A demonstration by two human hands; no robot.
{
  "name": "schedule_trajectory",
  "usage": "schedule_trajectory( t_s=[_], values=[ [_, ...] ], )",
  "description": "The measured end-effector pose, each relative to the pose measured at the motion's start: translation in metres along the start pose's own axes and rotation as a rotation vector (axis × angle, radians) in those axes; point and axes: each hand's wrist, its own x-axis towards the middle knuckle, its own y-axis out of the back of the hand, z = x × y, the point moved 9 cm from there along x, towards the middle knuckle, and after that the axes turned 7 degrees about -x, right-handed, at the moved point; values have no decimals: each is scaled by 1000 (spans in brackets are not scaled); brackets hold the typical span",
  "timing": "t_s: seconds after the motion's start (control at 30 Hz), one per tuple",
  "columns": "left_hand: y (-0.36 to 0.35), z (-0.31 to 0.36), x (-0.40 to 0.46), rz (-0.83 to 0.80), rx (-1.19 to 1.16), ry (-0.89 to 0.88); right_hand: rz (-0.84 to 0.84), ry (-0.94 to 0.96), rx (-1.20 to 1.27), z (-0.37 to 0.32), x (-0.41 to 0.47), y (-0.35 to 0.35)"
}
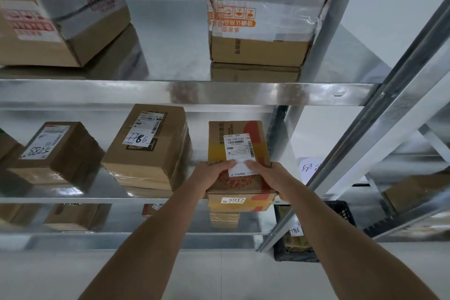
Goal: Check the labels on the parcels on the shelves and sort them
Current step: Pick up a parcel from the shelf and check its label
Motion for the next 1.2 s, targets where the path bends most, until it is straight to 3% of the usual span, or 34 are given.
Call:
schedule_trajectory(
  t_s=[0.43,0.67,0.77,0.87,1.07,1.2],
  values=[
    [3,5,-5,18,85,-43,39,11,-46,1,-1,0],
    [10,1,-18,85,18,23,49,-25,66,7,-7,-5],
    [14,2,-21,80,16,23,-49,-3,176,1,-17,-12],
    [20,0,-22,71,-19,42,-1,13,210,-6,-33,3],
    [12,2,-21,55,-39,-6,228,-15,-45,-18,-32,50],
    [0,21,-33,54,3,-48,226,26,-144,-34,-36,51]
  ],
)
